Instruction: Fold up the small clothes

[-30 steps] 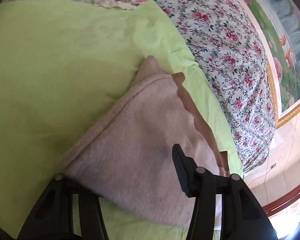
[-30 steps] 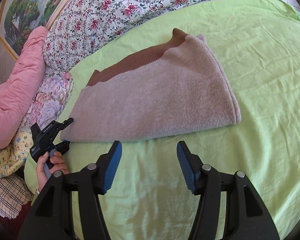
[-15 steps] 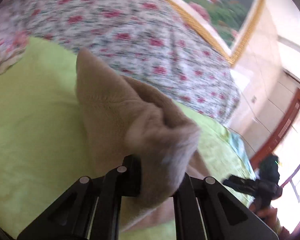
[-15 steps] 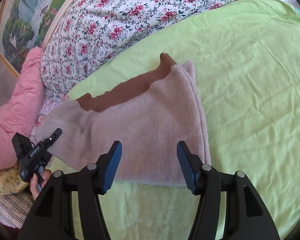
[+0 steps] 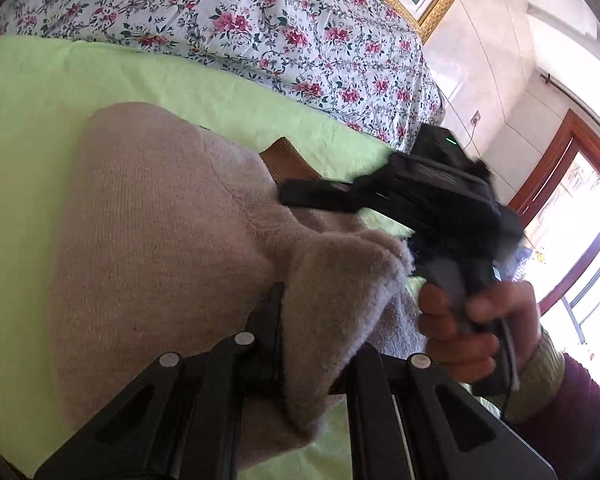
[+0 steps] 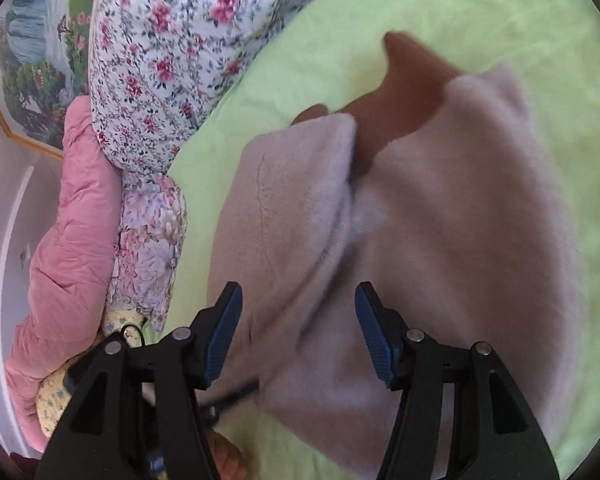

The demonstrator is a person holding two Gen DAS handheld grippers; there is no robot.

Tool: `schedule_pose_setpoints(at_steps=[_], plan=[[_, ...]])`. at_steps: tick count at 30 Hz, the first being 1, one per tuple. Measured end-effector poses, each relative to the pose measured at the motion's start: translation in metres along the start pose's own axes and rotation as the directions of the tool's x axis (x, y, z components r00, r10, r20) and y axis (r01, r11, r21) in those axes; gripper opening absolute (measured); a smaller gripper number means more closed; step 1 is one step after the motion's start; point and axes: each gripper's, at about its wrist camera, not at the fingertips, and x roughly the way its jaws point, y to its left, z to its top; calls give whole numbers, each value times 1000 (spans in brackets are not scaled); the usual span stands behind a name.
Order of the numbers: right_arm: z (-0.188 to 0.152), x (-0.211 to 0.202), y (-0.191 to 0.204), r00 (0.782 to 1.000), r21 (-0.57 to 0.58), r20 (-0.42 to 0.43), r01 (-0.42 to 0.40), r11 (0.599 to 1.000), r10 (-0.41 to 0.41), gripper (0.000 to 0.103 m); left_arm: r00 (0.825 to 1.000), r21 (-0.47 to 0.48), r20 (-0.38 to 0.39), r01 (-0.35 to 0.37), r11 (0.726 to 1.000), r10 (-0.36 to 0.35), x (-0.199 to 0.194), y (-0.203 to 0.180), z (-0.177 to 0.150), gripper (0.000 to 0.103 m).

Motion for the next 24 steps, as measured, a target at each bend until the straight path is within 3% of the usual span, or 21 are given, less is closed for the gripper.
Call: schedule_pose_setpoints(at_steps=[3,4,5,6,10,12,15,20,24], plan=[[16,26,3,1000,-5,-11,18,1000,-18,57,1000,8,-2,-5,1000,5,0,-3,1,7],[21,33,9,1000,-31,-16,22,999,-22,49,1000,10,0,-9,1000,9,-2,-5,0,7],[24,38,13,999,-45,-28,39,998,-40,18,1000,13,3,-11,1000,11,-5,-7,1,7],[27,38,17,998,-51,-32,50,997,-52,15,1000,19,13,-10,1000,10,-8,-13,3,7],[33,-17,42,997,-158,80,-3,987,15,14,996,64,52,69,996,-73,-14,-46,16,7],[30,-52,49,990,-213,138,19,977,11,14,993,96,41,105,990,-109,-5,-64,17,8],[29,-78,33,980,-222,177,133,966,-94,14,992,91,-9,125,988,-125,26,-80,10,8],[24,-69,-17,954,-182,132,292,939,-271,14,989,74,-119,98,992,-89,77,-83,-15,8],[22,-62,-39,954,-171,135,290,942,-269,15,990,69,-115,92,993,-84,78,-82,-21,11]])
